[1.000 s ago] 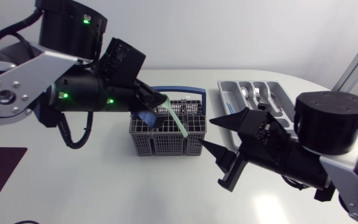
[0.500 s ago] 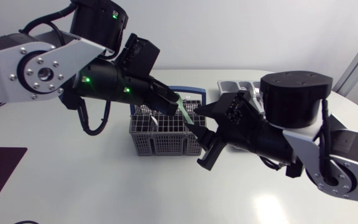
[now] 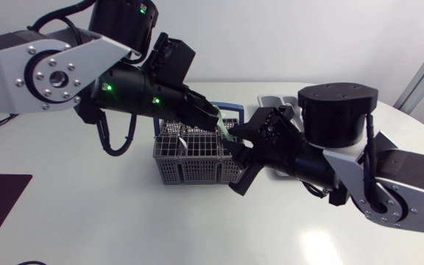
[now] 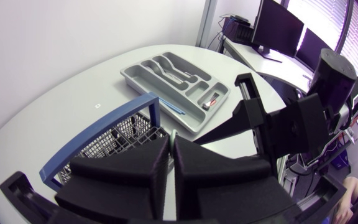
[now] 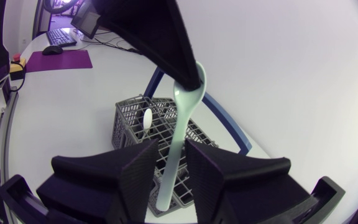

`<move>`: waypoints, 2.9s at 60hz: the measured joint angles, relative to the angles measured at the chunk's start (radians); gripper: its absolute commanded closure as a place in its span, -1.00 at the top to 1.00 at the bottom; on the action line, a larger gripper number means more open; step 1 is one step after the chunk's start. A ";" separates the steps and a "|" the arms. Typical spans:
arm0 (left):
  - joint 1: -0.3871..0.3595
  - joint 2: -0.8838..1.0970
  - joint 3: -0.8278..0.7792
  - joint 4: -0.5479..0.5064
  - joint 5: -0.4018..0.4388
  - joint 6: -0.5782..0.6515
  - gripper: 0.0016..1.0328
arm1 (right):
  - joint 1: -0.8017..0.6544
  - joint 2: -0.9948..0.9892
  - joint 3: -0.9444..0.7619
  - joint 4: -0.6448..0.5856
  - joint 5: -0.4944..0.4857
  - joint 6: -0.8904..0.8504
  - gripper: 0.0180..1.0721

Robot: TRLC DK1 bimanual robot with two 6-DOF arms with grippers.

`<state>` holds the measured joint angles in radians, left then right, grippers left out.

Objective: Unload the cutlery basket into the drawer organizer.

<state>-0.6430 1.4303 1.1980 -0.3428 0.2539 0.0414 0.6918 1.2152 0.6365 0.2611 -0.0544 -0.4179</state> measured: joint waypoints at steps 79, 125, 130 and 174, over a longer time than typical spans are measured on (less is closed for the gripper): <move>0.167 -0.072 0.017 -0.066 -0.035 0.410 0.89 | -0.675 -0.139 -0.023 -0.451 -0.635 -0.422 -0.89; 0.088 -0.047 -0.092 -0.076 -0.143 1.040 0.87 | -1.035 0.470 0.423 -0.894 -0.595 -1.343 -0.89; 0.084 -0.021 -0.092 -0.080 -0.143 1.076 0.87 | -1.036 0.517 0.458 -0.898 -0.562 -1.378 -0.89; 0.046 0.095 -0.050 -0.158 -0.210 1.272 0.77 | -1.061 0.635 0.525 -0.814 -0.418 -1.446 0.54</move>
<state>-0.5968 1.5253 1.1477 -0.5003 0.0437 1.3136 -0.3687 1.8500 1.1610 -0.5529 -0.4728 -1.8637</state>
